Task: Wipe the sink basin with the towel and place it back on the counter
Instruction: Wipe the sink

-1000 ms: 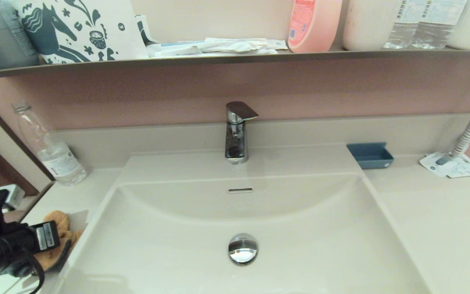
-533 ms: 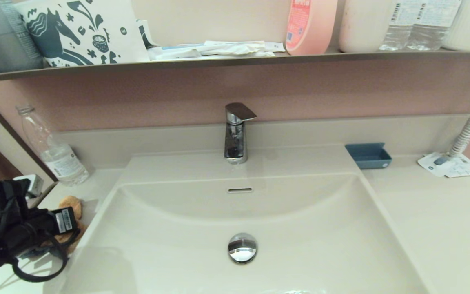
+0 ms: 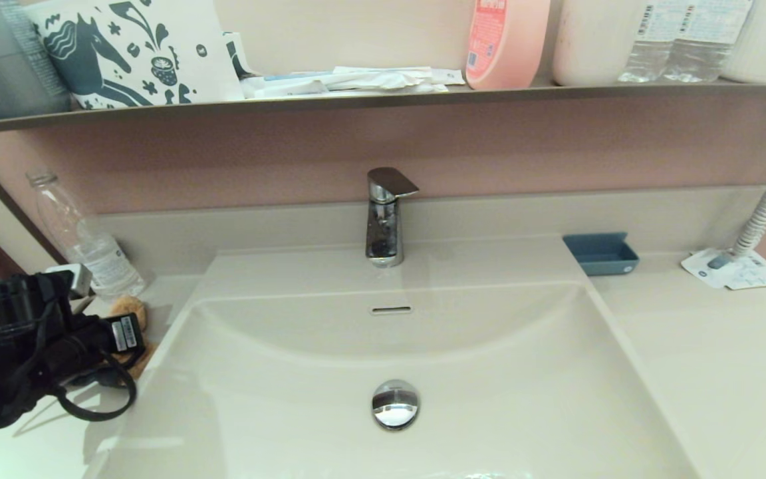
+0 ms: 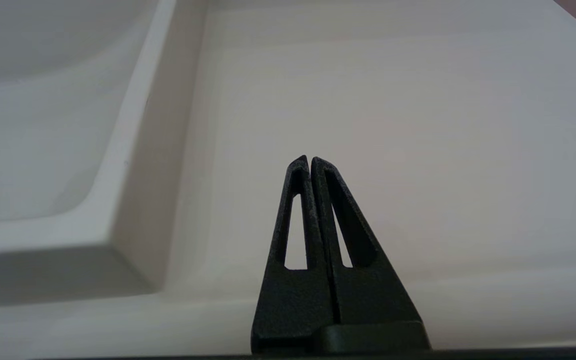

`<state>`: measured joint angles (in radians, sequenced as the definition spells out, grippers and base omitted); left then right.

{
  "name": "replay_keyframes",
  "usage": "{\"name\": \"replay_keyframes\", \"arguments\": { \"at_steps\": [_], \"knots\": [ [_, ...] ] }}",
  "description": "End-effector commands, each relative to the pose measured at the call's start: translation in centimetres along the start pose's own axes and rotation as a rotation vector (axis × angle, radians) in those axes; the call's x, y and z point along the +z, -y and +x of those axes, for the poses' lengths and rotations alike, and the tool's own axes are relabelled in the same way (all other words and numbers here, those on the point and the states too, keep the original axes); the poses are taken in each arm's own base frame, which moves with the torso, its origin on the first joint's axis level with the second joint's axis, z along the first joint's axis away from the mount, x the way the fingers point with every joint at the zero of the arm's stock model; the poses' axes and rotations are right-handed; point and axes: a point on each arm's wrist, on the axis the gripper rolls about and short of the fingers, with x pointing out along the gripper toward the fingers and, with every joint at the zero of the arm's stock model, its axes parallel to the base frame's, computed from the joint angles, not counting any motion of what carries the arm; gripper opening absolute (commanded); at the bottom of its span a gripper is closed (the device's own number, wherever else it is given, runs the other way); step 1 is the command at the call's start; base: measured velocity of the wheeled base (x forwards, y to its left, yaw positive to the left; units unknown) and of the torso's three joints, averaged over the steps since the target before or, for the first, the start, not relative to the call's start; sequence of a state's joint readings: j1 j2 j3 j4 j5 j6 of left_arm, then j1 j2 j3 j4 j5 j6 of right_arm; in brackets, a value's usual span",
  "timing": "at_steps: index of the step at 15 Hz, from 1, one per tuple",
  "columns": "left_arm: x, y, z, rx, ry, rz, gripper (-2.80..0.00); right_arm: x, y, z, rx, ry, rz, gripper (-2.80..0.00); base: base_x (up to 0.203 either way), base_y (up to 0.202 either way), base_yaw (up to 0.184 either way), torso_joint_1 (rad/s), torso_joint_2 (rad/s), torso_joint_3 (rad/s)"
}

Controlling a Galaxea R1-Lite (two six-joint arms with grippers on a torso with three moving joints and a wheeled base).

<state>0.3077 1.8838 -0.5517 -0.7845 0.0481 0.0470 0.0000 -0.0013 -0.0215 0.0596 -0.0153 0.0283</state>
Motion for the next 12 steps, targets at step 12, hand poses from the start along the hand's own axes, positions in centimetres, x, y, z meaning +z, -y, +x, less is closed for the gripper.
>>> {"name": "replay_keyframes", "arguments": {
  "at_steps": [12],
  "knots": [
    [-3.1, -4.4, -5.1, 0.063, -0.114, -0.036, -2.8, 0.0, 0.0, 0.0, 0.0, -0.002, -0.001, -2.8, 0.0, 0.0, 0.0, 0.0, 0.0, 0.0]
  ]
}}
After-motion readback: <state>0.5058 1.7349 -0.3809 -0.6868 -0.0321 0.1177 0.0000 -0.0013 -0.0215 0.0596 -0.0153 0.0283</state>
